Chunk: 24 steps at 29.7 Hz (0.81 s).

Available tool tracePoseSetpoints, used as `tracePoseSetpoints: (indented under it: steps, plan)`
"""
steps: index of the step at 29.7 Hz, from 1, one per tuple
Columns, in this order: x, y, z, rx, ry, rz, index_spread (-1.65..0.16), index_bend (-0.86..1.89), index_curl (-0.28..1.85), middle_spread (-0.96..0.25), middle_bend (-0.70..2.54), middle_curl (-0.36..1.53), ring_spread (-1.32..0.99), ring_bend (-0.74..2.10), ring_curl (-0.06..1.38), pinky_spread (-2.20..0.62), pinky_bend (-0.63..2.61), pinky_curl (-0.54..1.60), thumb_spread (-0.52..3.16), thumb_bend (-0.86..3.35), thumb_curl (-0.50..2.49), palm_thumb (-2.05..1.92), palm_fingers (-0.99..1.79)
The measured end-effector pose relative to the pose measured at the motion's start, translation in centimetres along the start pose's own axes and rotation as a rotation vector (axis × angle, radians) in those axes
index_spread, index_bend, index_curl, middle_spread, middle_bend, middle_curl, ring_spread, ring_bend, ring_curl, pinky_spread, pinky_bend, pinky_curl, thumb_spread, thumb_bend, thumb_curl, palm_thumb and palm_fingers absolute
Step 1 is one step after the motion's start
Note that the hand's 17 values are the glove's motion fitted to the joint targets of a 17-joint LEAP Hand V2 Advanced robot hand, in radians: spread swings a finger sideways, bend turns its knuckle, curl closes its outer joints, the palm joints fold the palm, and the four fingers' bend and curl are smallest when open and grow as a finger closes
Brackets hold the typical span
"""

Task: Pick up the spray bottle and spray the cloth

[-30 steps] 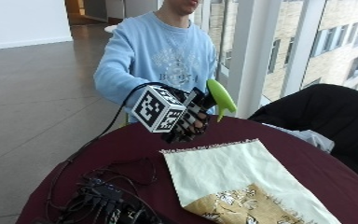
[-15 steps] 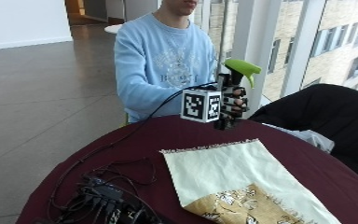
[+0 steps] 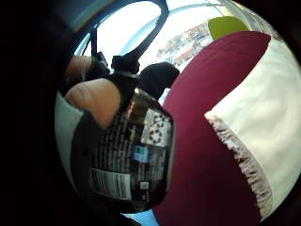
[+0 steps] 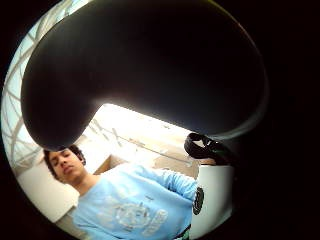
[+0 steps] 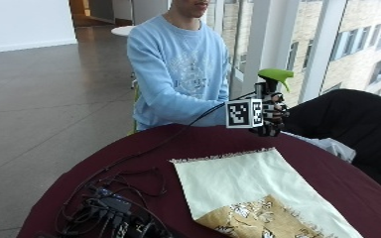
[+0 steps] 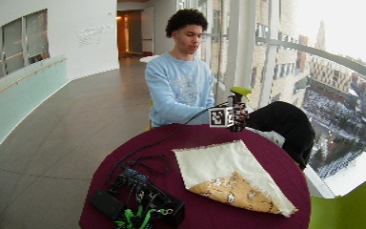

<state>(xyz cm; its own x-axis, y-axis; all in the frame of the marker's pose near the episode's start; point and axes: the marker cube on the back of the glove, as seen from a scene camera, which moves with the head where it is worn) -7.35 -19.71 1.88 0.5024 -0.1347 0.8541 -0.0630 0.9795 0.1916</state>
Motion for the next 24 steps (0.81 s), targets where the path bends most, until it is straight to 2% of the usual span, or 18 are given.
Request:
tracePoseSetpoints:
  steps: [9, 19, 24]
  plan:
    - [2.1, 0.0, 2.6, 0.012, 0.007, -0.011, -0.24, 0.14, 0.37, -0.11, 0.26, 0.48, -0.04, 0.41, 0.38, 0.27, 0.16, 0.27, 0.78, -0.03, 0.67, 0.98, 0.96]
    - [2.5, 0.2, 3.1, 0.008, -0.006, 0.003, -0.24, 0.14, 0.37, -0.1, 0.27, 0.48, -0.04, 0.4, 0.38, 0.27, 0.16, 0.27, 0.81, -0.03, 0.66, 0.95, 0.97]
    - [2.2, 0.9, 1.9, -0.005, 0.018, 0.004, -0.28, 0.06, 0.33, -0.09, 0.3, 0.49, -0.04, 0.36, 0.38, 0.27, 0.22, 0.3, 0.93, -0.05, 0.61, 0.87, 0.86]
